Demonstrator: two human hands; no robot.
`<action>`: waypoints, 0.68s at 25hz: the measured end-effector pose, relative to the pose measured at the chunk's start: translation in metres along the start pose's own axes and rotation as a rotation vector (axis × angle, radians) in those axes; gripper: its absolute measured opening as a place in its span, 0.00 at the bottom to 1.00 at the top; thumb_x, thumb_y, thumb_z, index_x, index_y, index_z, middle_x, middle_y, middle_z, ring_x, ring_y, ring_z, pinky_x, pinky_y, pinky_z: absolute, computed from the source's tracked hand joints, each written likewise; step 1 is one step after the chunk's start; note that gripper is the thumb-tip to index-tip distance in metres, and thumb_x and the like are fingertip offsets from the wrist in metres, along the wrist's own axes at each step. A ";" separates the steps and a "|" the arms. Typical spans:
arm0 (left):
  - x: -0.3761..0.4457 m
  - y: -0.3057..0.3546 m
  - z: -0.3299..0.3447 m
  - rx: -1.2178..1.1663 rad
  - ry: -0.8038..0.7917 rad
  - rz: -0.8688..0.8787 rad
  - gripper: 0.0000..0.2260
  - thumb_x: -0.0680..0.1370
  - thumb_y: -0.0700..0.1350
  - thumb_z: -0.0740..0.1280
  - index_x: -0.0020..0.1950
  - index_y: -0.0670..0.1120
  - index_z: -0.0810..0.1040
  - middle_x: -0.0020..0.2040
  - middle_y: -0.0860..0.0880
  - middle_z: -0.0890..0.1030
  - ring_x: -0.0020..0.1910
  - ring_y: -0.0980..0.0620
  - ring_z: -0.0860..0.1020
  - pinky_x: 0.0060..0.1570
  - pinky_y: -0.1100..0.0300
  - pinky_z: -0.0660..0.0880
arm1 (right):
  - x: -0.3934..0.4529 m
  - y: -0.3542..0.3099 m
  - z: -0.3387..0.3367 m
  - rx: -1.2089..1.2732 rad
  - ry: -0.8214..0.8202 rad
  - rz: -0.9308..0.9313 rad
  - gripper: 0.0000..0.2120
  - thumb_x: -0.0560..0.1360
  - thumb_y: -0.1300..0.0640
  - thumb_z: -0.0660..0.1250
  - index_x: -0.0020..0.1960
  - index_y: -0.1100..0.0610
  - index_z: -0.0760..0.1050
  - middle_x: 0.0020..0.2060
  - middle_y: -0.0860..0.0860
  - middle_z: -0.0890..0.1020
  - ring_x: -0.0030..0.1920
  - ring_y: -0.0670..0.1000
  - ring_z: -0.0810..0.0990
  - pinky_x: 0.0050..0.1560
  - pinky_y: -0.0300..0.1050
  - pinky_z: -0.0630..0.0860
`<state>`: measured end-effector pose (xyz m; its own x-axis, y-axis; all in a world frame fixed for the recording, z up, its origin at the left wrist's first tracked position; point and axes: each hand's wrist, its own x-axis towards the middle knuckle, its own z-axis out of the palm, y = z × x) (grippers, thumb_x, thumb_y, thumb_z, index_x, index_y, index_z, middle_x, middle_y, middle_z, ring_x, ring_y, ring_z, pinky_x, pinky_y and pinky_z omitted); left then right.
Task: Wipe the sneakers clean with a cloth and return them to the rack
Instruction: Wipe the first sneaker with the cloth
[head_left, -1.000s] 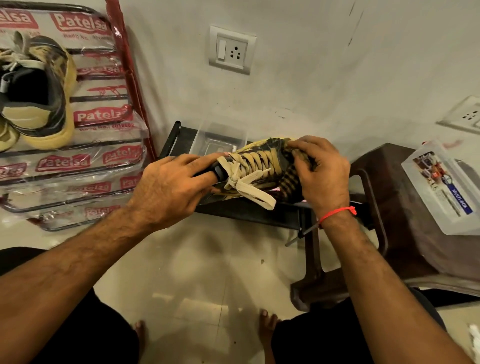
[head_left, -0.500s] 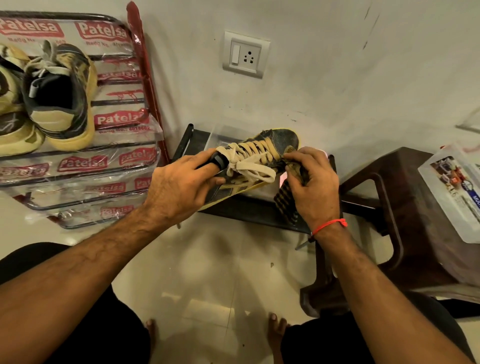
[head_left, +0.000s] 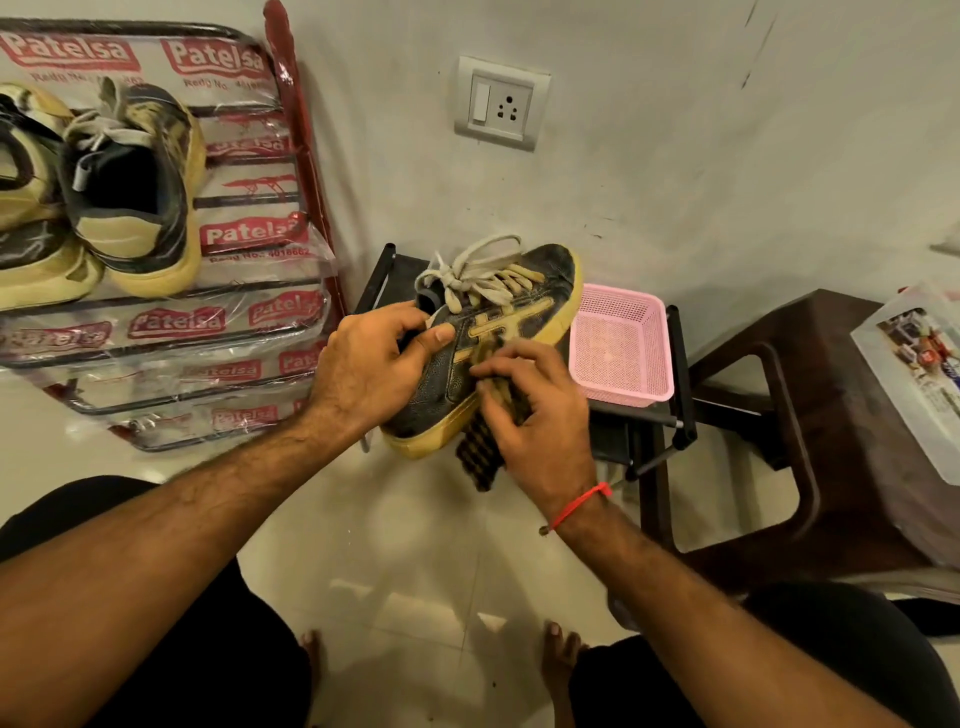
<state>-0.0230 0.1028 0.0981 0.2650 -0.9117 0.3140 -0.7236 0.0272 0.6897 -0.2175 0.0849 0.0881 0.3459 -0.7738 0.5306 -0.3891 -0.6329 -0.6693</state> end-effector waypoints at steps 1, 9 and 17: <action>0.001 0.000 -0.002 -0.035 0.002 -0.046 0.15 0.78 0.63 0.63 0.37 0.55 0.76 0.34 0.54 0.79 0.35 0.50 0.78 0.35 0.49 0.78 | -0.008 -0.007 0.007 0.029 -0.063 -0.050 0.08 0.74 0.67 0.72 0.52 0.62 0.83 0.55 0.54 0.78 0.58 0.48 0.78 0.62 0.40 0.75; 0.009 0.005 -0.012 -0.175 -0.007 -0.157 0.19 0.80 0.58 0.66 0.41 0.43 0.81 0.35 0.39 0.82 0.37 0.38 0.80 0.37 0.43 0.79 | 0.020 0.014 -0.016 -0.067 -0.084 -0.189 0.09 0.74 0.68 0.72 0.53 0.62 0.83 0.54 0.55 0.80 0.56 0.49 0.79 0.59 0.47 0.78; 0.007 0.007 -0.011 -0.152 0.050 -0.258 0.23 0.75 0.66 0.62 0.39 0.47 0.80 0.34 0.42 0.81 0.35 0.41 0.80 0.37 0.42 0.79 | -0.015 -0.024 0.012 0.116 -0.563 -0.346 0.08 0.77 0.63 0.71 0.55 0.60 0.84 0.55 0.54 0.82 0.56 0.50 0.81 0.61 0.44 0.77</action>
<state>-0.0187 0.1010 0.1123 0.4615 -0.8752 0.1453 -0.5257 -0.1379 0.8394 -0.2031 0.1123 0.0896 0.8392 -0.3759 0.3930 -0.0928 -0.8111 -0.5776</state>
